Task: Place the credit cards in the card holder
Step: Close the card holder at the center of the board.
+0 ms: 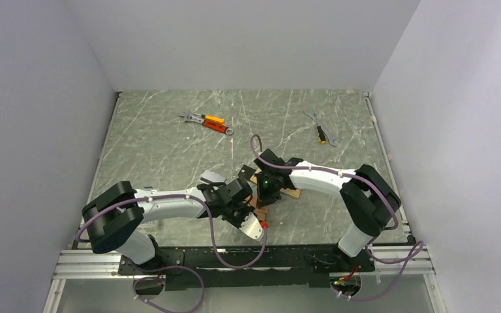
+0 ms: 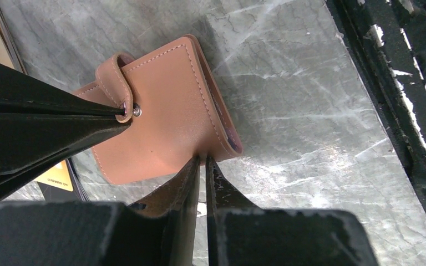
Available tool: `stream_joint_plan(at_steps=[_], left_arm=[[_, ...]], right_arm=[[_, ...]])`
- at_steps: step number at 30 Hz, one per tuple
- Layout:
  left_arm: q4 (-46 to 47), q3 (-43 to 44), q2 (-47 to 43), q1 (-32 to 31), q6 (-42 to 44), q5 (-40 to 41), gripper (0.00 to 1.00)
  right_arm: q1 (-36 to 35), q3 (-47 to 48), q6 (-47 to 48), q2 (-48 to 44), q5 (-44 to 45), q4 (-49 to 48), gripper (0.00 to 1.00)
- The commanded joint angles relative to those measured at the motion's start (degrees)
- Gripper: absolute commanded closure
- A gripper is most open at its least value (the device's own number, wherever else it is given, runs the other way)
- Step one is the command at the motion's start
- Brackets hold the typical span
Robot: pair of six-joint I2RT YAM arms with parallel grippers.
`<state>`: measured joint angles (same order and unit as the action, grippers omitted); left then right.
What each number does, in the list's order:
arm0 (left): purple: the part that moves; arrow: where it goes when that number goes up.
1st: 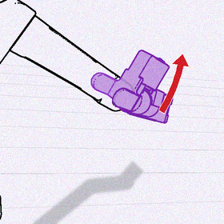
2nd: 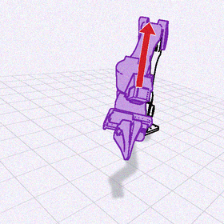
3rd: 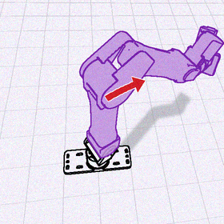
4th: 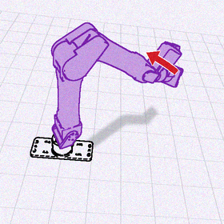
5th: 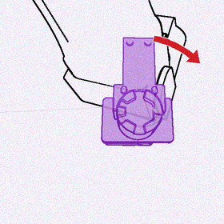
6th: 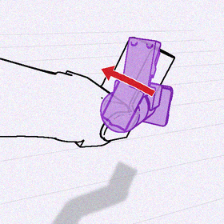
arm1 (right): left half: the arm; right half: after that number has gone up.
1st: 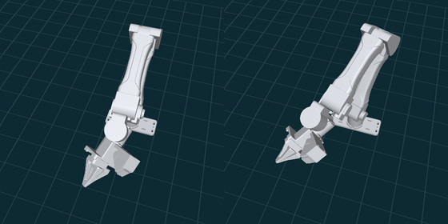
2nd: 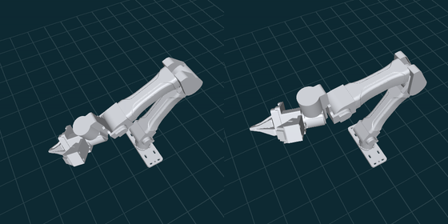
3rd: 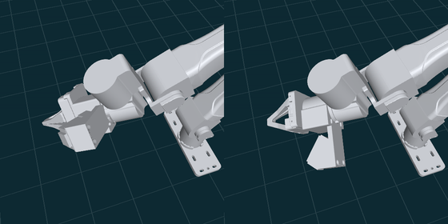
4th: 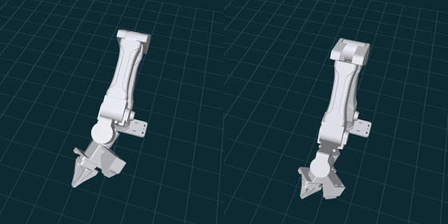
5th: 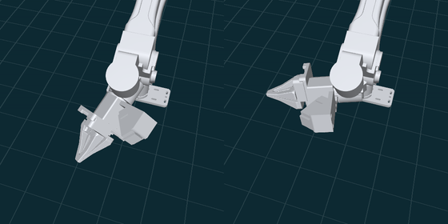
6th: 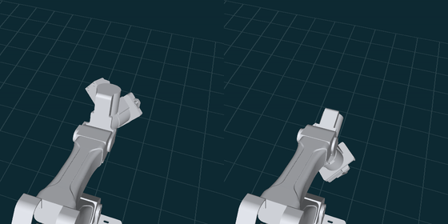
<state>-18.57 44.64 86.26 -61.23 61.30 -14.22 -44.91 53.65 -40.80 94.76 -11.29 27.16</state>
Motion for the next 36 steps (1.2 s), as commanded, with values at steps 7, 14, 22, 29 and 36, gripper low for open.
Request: stream_joint_plan(at_steps=[7, 14, 22, 29, 36], left_arm=[[0.3, 2.5, 1.0, -0.5, -0.3, -1.5, 0.86], [0.1, 2.6, 1.0, -0.5, -0.6, -1.6, 0.87], [-0.4, 2.9, 1.5, -0.5, -0.6, -1.6, 0.88], [-2.0, 4.4, 2.6, 0.0, -1.6, -2.4, 0.88], [-4.8, 6.3, 2.2, 2.2, -2.2, -5.1, 0.89]], right_arm=[[-6.2, -4.1, -5.5, 1.9, 11.1, 5.1, 1.00], [-9.4, -5.9, -8.4, 1.9, 14.0, 3.1, 1.00], [-13.6, -10.4, -14.3, -0.4, 19.7, 1.1, 1.00], [-18.6, -13.2, -19.9, -1.7, 26.7, 2.0, 1.00], [-24.9, -13.2, -24.5, -0.1, 33.8, 4.5, 1.00]])
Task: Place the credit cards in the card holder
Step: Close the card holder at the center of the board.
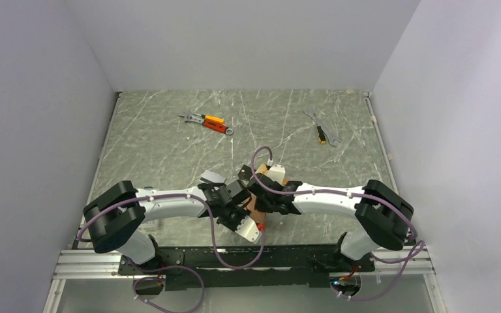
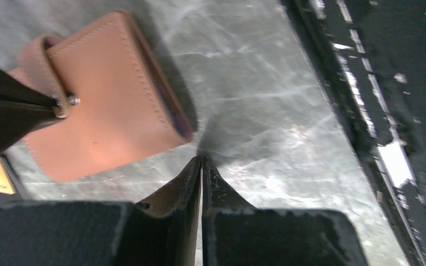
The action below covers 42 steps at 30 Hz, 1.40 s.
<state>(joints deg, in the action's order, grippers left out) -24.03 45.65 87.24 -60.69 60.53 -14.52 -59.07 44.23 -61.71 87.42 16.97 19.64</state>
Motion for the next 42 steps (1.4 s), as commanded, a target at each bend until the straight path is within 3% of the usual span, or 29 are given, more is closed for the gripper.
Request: stream_joint_plan(at_steps=[1, 9, 17, 29, 37, 38, 42], left_arm=[[0.0, 5.8, 1.1, 2.4, -1.7, -5.6, 0.89], [-0.9, 4.8, -1.8, 6.7, -3.0, -7.6, 0.89], [-2.9, 4.4, -8.1, 19.0, -5.2, -13.4, 0.87], [-4.2, -2.2, -18.7, 25.2, -9.8, -14.1, 0.85], [-9.8, -0.1, -25.4, 33.5, -10.2, -17.4, 0.78], [-10.6, 0.4, -26.2, 34.3, -10.0, -17.6, 0.78], [-13.9, 2.2, -27.6, 36.4, -9.0, -18.2, 0.75]], right_arm=[[-11.8, -3.2, -4.2, 8.2, 6.5, 13.0, 1.00], [-19.0, -1.2, -9.5, 13.6, 10.8, 18.3, 1.00], [-26.5, -1.4, -12.6, 15.5, 14.7, 19.0, 1.00], [-27.9, -6.9, -19.5, 11.5, 14.4, 16.3, 1.00], [-28.5, -1.8, -20.0, 11.2, 17.1, 24.0, 1.00], [-27.5, -2.3, -19.5, 9.9, 17.3, 23.5, 0.88], [-24.5, -1.9, -16.6, 4.3, 19.0, 22.9, 0.71]])
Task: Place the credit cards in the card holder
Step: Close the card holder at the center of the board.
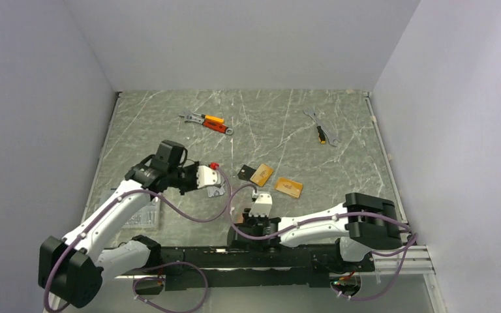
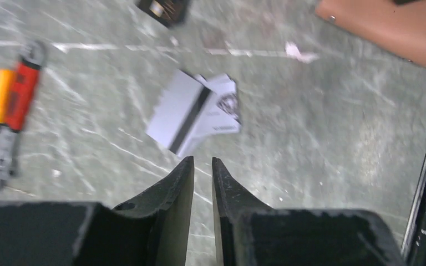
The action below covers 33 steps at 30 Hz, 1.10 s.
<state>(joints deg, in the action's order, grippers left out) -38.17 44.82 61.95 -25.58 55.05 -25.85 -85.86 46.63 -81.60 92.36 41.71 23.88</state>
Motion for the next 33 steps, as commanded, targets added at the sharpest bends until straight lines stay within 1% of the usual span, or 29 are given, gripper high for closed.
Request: stream_joint_plan(at_steps=[1, 5, 7, 9, 12, 17, 20, 22, 24, 26, 30, 33], left_arm=[[-0.6, 3.7, -2.3, 1.8, -3.3, -7.2, 0.75], [-3.5, 6.3, -1.0, 2.2, -2.6, -8.2, 0.73], [-3.4, 6.1, -0.6, 2.3, -2.6, -8.4, 0.73], [-2.7, 5.5, -0.3, 2.6, -2.9, -9.0, 0.73], [-1.6, 5.1, -0.1, 4.0, -3.5, -10.0, 0.73], [-2.0, 7.1, 1.9, 7.6, -4.4, -12.7, 0.73], [-2.5, 8.0, 2.5, 8.3, -4.4, -13.0, 0.73], [-2.6, 8.1, 2.6, 8.3, -4.6, -13.0, 0.72], [-2.7, 8.1, 2.7, 8.4, -4.7, -13.3, 0.72], [-2.7, 8.0, 2.9, 8.4, -4.8, -13.4, 0.72], [-3.3, 7.8, 3.4, 8.4, -3.9, -13.8, 0.74], [-5.0, 7.7, 3.4, 7.8, -1.2, -18.3, 0.77]], right_arm=[[3.0, -3.6, 4.7, -1.6, -5.3, 18.7, 0.66], [6.2, -0.3, 11.1, -4.0, -5.6, 17.0, 0.43], [8.1, 0.8, 14.5, -5.1, -6.3, 15.3, 0.33], [10.0, 1.8, 17.7, -6.3, -7.0, 13.8, 0.28], [12.6, 2.7, 20.9, -8.9, -8.3, 12.0, 0.26], [16.8, 4.2, 28.0, -14.6, -12.0, 6.3, 0.23], [19.4, 6.5, 30.7, -16.3, -13.8, 5.4, 0.22], [20.3, 7.3, 30.9, -17.2, -13.6, 6.3, 0.22], [21.0, 6.6, 29.6, -18.7, -13.6, 7.5, 0.22], [22.1, 5.1, 26.4, -20.3, -14.0, 10.1, 0.23], [23.3, 3.0, 17.4, -25.0, -15.8, 19.9, 0.25], [23.1, 0.9, 13.2, -28.0, -20.7, 25.4, 0.26]])
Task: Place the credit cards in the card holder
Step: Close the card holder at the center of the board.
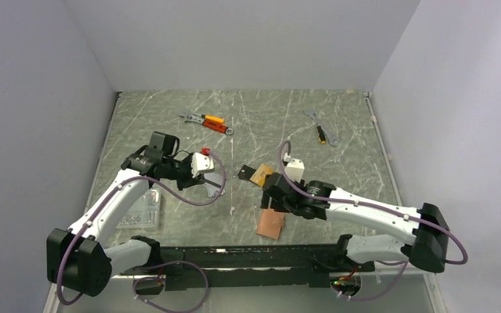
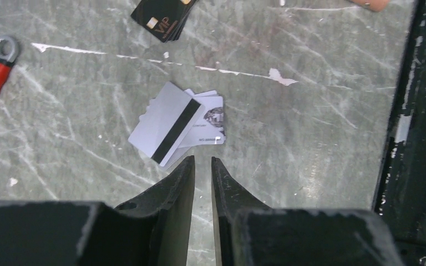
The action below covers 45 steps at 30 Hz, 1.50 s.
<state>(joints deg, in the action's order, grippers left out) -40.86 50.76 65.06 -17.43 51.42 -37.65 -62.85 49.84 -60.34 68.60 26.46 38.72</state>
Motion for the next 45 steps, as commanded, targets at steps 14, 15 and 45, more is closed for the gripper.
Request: stream_joint_plan(at_steps=[14, 15, 45], left_arm=[[5.6, -2.9, 7.9, -30.8, 4.0, 6.6, 0.80], [6.6, -3.3, 8.4, -32.2, 4.0, 7.0, 0.80], [20.0, -1.3, 22.4, -52.5, 4.6, 18.4, 0.78]], right_arm=[[-1.1, -7.1, -11.0, -1.7, -11.3, 6.6, 0.42], [-0.7, -7.2, -10.8, -1.6, -11.3, 6.4, 0.45], [4.3, -6.3, -7.8, -1.2, -9.8, 10.4, 1.00]])
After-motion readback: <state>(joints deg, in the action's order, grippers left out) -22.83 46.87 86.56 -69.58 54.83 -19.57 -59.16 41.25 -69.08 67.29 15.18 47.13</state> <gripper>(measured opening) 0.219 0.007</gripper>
